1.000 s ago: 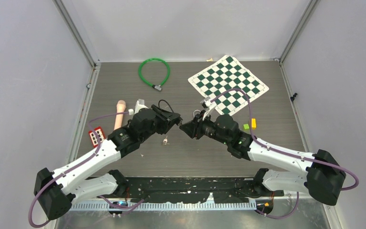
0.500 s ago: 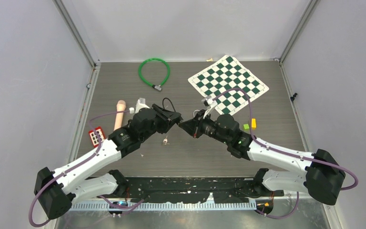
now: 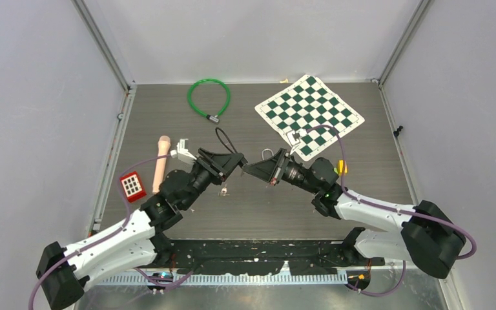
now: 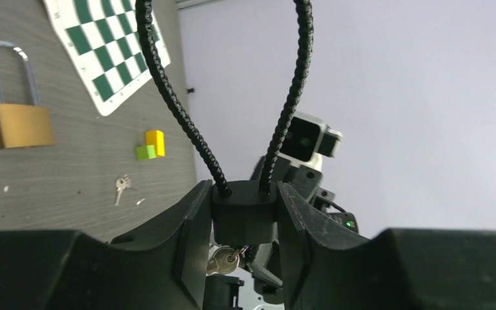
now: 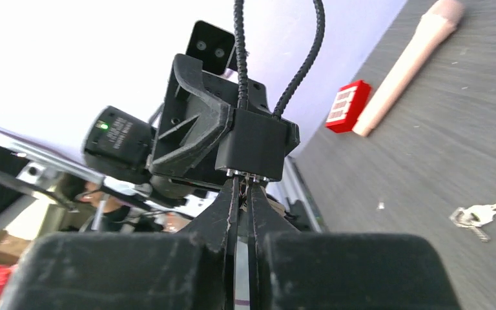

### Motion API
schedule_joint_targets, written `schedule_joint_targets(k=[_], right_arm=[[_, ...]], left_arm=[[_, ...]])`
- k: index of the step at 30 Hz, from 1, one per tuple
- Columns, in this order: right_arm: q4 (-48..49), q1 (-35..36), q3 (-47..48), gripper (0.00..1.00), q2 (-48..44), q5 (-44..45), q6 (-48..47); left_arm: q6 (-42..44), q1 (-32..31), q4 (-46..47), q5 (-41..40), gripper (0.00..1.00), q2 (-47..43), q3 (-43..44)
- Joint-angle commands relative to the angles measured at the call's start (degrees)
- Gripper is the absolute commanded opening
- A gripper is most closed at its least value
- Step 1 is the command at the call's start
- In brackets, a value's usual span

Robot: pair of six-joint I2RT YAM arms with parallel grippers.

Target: Unlock with the key

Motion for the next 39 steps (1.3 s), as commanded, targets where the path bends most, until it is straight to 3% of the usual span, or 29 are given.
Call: schedule_joint_targets(k=[1,6,11,13,16,18,22,29,32,34,39], right_arm=[[9.27,-1.92,-1.5,0.05,2.91,1.53,10.99],[18.85,-2.14,-3.49,0.05,6.5,0.54,19.47],[24.96,-2.4,-5.16,0.08,8.44,0.62,24.42],[25.09,-2.52,-5.3,0.18,8.15,0.33,24.47],[24.45,-2.71,-5.19,0.44,6.7,-0.84,22.85],[22.33,-2.92,-5.4,0.55,4.66,-1.24,20.54],[10.97,-3.27,-5.02,0.67,-2.7,-1.5,10.32],[-18.87,0.81,0.92,0.7,-17.26,8.5,-29.85],[-22.03,5.81,3.02,0.7,-19.33,17.4,-47.68],[-20.95,8.81,3.79,0.7,-18.23,21.25,-53.95],[-15.41,12.59,7.11,0.71,-11.67,24.34,-58.54]], left_arm=[[5.29,-1.81,19.63,6.11,0.0,-3.87,-1.8],[7.13,-1.81,23.08,7.69,0.0,-5.09,-2.66],[8.17,-1.81,23.97,4.17,0.0,-6.87,-4.11],[9.19,-1.81,20.25,1.64,0.0,-7.7,-3.47],[10.57,-1.73,12.85,-3.4,0.0,-8.86,-1.58],[11.39,-1.72,6.86,-7.25,0.0,-9.39,0.39],[10.46,-1.72,-1.22,-12.22,0.0,-9.24,3.58],[7.31,-1.72,-9.63,-13.03,0.0,-7.19,7.54],[6.4,-1.72,-12.4,-12.95,0.0,-6.77,9.0],[6.03,-1.72,-13.51,-12.73,0.0,-6.61,9.51],[4.85,-1.72,-13.61,-11.82,0.0,-6.29,9.53]])
